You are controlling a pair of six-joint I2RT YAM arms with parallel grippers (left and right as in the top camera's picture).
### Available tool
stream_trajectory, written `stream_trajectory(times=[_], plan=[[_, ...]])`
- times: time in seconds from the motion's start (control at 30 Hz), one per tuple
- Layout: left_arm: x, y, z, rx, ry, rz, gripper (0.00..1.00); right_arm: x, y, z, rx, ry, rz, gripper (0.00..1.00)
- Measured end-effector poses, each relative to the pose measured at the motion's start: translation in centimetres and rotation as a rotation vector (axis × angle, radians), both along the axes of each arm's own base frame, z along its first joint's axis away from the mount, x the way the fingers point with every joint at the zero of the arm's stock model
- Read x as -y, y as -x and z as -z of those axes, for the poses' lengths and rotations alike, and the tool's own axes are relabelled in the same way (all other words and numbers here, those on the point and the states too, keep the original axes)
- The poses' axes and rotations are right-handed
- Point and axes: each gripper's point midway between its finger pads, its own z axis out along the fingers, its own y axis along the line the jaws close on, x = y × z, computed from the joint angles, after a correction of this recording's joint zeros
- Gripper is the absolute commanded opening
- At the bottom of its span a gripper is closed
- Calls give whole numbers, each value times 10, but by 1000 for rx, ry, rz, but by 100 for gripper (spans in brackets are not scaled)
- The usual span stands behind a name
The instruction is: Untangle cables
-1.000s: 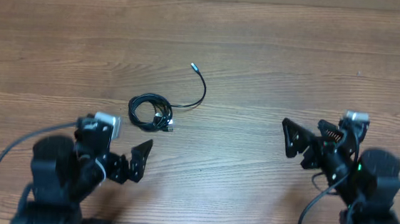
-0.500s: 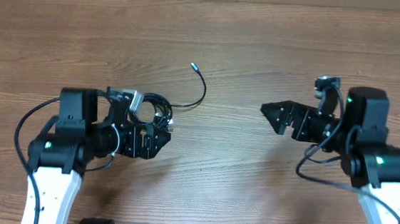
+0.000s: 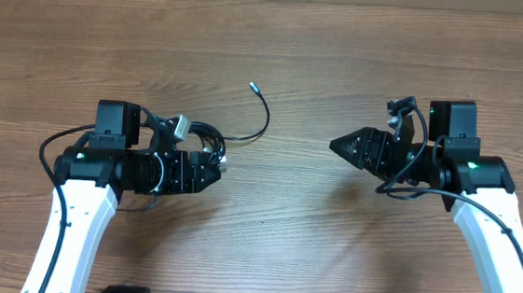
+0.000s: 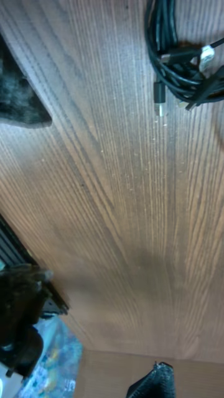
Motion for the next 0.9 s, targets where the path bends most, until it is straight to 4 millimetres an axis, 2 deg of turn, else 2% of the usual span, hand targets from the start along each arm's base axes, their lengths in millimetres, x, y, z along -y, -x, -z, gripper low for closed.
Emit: stream_trajectory(times=[0.07, 0.1, 0.23, 0.27, 0.3, 0.5, 0.63, 0.9], plan=[[0, 0, 2, -13, 4, -5, 47, -1, -1, 3, -12, -4, -2, 73], [0, 0, 2, -15, 4, -4, 42, -1, -1, 4, -16, -5, -3, 73], [0, 0, 2, -18, 5, -8, 14, -2, -1, 4, -28, -13, 0, 73], [0, -1, 2, -15, 5, -6, 5, -2, 0, 4, -30, -16, 0, 78], [0, -1, 2, -15, 6, -8, 4, -2, 0, 4, -36, -19, 4, 83], [1, -2, 1, -9, 8, -4, 4, -3, 0, 3, -36, -24, 2, 86], [1, -2, 1, -9, 8, -4, 4, -3, 0, 3, -43, -27, 7, 94], [1, -2, 1, -9, 8, -4, 4, -19, 1, 4, -32, -7, -16, 95]])
